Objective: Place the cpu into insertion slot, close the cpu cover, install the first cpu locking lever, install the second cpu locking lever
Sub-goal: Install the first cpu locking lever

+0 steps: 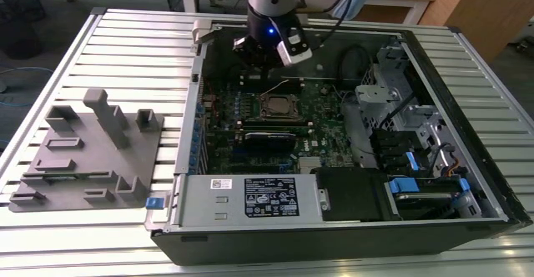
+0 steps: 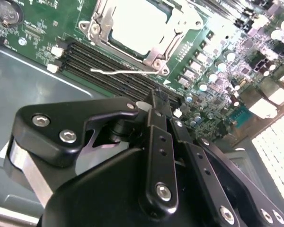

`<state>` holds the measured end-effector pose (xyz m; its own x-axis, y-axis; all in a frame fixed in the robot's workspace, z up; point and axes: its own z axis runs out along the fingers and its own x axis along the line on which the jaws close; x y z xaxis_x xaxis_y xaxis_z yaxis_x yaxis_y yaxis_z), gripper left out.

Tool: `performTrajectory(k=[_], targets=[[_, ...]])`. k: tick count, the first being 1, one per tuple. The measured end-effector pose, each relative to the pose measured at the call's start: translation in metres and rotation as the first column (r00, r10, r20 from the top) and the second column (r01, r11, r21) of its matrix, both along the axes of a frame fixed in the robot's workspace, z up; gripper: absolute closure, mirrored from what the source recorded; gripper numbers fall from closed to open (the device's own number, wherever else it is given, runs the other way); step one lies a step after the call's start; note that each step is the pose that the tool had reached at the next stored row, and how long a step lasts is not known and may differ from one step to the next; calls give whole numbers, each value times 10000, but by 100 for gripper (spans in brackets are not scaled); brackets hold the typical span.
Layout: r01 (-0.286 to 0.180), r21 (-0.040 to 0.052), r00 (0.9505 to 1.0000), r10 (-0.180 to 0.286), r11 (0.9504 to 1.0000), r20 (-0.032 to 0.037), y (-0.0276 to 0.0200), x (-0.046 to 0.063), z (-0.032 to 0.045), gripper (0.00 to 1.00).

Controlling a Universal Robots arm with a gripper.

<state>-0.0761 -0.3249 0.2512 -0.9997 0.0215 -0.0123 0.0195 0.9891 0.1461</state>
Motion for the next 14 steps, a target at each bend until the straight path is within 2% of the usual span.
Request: performTrajectory(k=[14], targets=[[1, 29, 10000, -1, 10000, -5, -6, 217, -80, 89]])
